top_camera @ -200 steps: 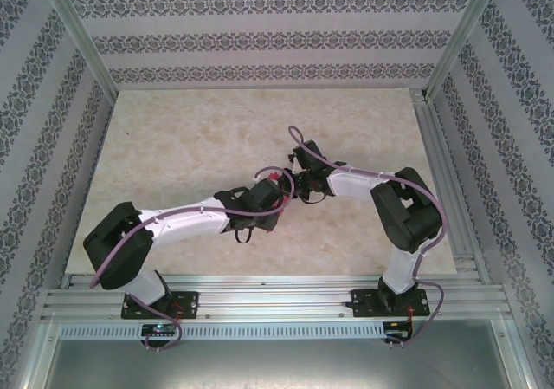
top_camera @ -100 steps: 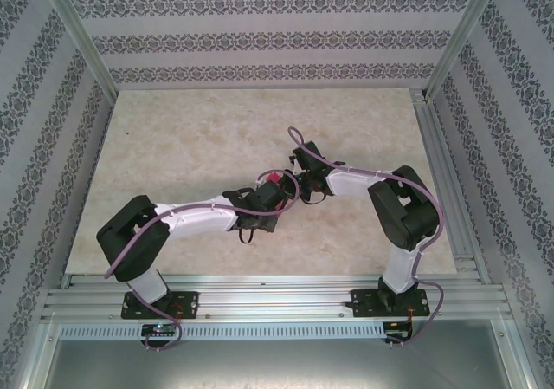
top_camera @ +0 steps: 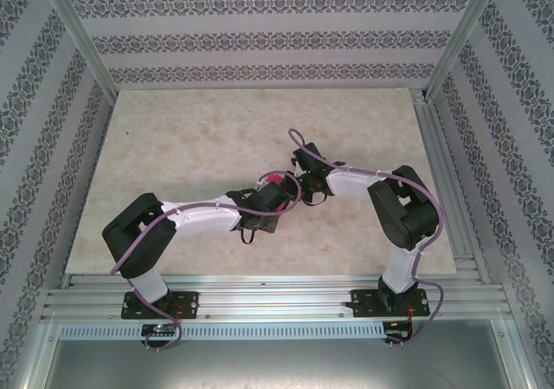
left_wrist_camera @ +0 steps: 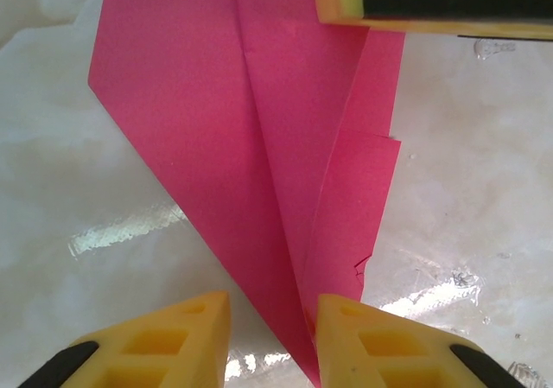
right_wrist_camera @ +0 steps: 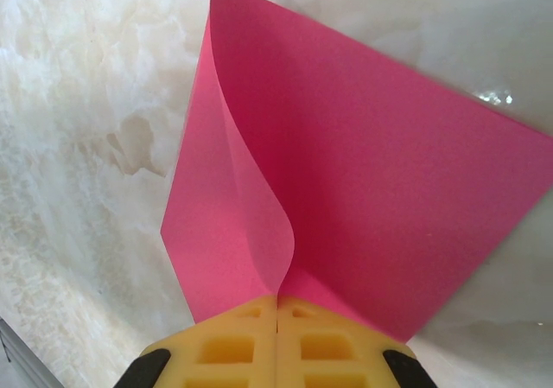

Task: Fold a paper plane with a square sheet of paper (pick it up from the middle)
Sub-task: Fourth fold the wing at the center of the table.

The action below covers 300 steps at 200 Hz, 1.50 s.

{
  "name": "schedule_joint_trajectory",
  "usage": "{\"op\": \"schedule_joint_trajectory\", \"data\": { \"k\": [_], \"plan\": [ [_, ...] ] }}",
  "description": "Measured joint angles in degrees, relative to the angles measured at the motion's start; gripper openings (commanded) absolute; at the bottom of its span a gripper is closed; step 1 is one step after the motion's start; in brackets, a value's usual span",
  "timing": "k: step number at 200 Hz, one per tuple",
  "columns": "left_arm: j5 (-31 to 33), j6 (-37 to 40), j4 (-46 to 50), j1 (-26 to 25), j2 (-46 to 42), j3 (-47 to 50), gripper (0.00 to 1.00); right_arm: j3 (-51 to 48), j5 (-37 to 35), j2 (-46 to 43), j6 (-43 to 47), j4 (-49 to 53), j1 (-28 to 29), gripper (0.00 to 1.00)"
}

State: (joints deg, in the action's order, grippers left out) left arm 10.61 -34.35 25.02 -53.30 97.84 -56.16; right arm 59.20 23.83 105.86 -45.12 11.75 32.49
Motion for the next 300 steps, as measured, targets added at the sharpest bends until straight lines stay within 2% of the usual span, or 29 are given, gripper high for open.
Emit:
{"op": "schedule_joint_trajectory", "data": {
  "k": [57,77,97,122,171,239,270,300],
  "plan": [
    [0.9,-0.8,0.2,-0.9,0.0,0.0,0.37,0.0,0.0,0.0,0.2,0.5,0.0,0.0],
    [0.9,-1.2,0.2,-1.2,-0.3,0.1,0.42,0.0,0.0,0.0,0.1,0.5,0.0,0.0],
    [-0.6,-1.2,-0.6,-2.2,-2.5,1.7,0.46,0.0,0.3,0.0,0.0,-0.3,0.0,0.0],
    [-2.6,-1.2,-2.0,-3.6,-3.9,3.5,0.44,0.0,0.7,0.0,0.0,-1.6,0.2,0.0],
    [-1.4,-2.0,-3.0,-3.8,-3.9,5.0,0.25,0.0,1.3,0.0,-0.1,-2.6,0.2,0.0],
    [-0.1,-2.0,-3.2,-3.8,-3.6,5.0,0.16,0.0,1.3,0.0,-0.1,-2.6,0.2,0.0],
    [0.4,-1.9,-3.2,-3.8,-2.6,4.8,0.07,0.0,1.4,0.0,-0.1,-2.6,0.2,0.0],
    [0.4,-1.9,-3.7,-3.8,-1.4,4.5,0.03,0.0,1.3,0.0,-0.1,-2.8,0.2,0.0]
  ]
}}
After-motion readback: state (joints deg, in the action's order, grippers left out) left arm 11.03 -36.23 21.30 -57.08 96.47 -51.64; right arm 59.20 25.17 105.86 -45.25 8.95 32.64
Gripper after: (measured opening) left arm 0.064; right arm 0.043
